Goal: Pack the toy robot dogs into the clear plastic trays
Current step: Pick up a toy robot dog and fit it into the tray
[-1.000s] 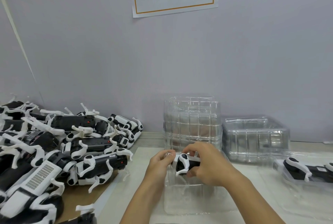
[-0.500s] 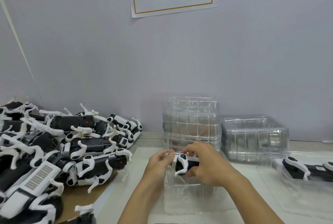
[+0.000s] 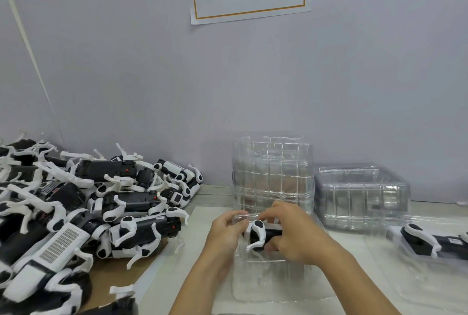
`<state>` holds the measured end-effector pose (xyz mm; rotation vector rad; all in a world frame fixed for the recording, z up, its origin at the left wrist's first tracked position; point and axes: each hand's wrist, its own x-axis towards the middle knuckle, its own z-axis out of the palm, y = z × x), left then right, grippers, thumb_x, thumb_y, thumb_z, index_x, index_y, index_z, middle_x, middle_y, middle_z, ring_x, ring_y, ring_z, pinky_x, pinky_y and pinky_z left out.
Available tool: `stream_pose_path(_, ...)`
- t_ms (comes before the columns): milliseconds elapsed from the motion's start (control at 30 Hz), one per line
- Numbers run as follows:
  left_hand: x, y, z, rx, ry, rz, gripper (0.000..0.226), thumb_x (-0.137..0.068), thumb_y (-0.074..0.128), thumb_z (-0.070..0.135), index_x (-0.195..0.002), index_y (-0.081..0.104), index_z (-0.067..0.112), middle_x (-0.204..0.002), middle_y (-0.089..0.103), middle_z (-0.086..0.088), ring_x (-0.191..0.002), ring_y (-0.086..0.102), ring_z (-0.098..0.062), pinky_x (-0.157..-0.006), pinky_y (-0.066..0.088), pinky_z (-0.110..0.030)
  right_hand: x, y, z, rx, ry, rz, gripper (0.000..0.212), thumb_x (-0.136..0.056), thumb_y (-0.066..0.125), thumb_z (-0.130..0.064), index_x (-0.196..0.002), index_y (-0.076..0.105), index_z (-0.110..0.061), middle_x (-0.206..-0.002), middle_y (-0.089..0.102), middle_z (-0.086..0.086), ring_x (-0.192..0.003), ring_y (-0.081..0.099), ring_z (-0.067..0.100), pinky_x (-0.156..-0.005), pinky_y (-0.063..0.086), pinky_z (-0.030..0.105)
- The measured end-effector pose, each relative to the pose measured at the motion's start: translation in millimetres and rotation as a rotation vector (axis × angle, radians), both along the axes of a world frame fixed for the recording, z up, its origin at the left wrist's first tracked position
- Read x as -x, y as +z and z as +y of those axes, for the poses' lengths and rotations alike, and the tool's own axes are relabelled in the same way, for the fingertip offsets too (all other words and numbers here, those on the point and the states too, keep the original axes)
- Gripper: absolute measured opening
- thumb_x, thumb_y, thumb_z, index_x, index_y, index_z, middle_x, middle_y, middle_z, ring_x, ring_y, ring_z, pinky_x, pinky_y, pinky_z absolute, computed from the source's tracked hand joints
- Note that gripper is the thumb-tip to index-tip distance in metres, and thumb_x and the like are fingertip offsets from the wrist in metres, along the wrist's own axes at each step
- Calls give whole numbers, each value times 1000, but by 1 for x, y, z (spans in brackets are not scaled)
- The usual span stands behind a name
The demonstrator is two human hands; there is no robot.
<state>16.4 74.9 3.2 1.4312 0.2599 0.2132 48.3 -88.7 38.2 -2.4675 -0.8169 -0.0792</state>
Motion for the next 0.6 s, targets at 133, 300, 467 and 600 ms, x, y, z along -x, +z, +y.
stream_pose_path(133,2,1,0,27,-11,-8,18,-93,58,-5,-101,70,6,-79,76,-1,-73,71,-15,-72,55,-30,1,1,0,-5,2,13,38,-75,84,-26,-106,69,-40,-96,52,-16,-92,51,5,-77,44,26)
stream_pose_path(300,1,5,1,-45,-4,30,20,-88,64,-6,-101,70,7,-81,75,-1,-76,70,-17,-72,56,-29,2,1,0,-4,1,14,40,-73,84,-24,-106,70,-42,-94,52,-17,-90,50,3,-78,45,26)
stream_pose_path(467,-2,9,1,-155,17,91,28,-80,65,-10,-98,71,11,-95,75,-9,-88,69,-22,-80,54,-30,2,1,1,6,0,8,42,-70,87,-25,-103,71,-45,-92,54,-20,-88,51,1,-78,46,27)
stream_pose_path(600,-3,9,1,-201,29,127,37,-75,58,-14,-95,71,15,-97,74,-9,-94,68,-25,-82,53,-33,2,0,1,-4,2,21,47,-67,88,-21,-97,68,-50,-88,56,-21,-85,52,1,-74,46,26)
